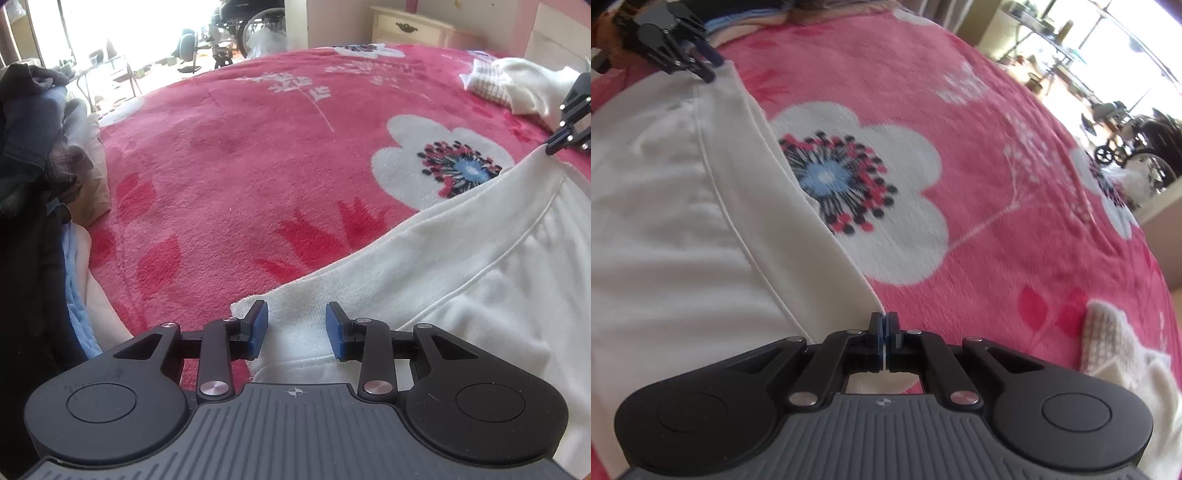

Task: Fold clothes

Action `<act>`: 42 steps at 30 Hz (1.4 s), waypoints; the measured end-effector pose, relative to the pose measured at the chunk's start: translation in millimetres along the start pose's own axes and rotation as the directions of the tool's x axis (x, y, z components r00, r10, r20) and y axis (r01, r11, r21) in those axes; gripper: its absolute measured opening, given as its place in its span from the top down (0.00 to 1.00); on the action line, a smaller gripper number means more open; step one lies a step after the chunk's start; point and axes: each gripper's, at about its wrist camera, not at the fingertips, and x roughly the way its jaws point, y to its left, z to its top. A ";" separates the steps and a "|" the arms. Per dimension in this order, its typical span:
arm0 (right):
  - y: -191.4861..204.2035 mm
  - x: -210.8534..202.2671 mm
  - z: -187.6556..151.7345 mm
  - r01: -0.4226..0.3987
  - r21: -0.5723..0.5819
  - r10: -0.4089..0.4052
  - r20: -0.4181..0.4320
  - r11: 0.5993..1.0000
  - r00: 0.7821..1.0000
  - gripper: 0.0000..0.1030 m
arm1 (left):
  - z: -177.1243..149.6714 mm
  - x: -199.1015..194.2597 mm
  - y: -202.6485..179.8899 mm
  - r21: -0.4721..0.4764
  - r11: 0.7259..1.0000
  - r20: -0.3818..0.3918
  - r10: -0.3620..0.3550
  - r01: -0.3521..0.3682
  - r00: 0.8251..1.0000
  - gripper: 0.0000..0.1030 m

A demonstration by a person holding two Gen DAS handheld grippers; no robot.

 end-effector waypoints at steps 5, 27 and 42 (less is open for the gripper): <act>-0.9 19.8 -16.5 0.074 0.114 -0.075 -0.001 0.991 0.997 0.97 | -0.6 1.7 -3.8 0.026 1.000 0.010 0.011 -0.012 1.000 0.67; 41.5 -54.6 -142.8 -0.104 0.871 -0.118 0.182 0.480 0.976 0.87 | -2.1 -52.0 -7.3 -0.064 0.998 0.083 0.007 -0.002 0.997 0.66; 50.5 -54.7 -162.3 -0.069 0.936 -0.212 0.149 0.346 0.966 0.87 | -20.1 -60.8 0.0 -0.101 0.995 0.086 0.029 -0.020 0.996 0.65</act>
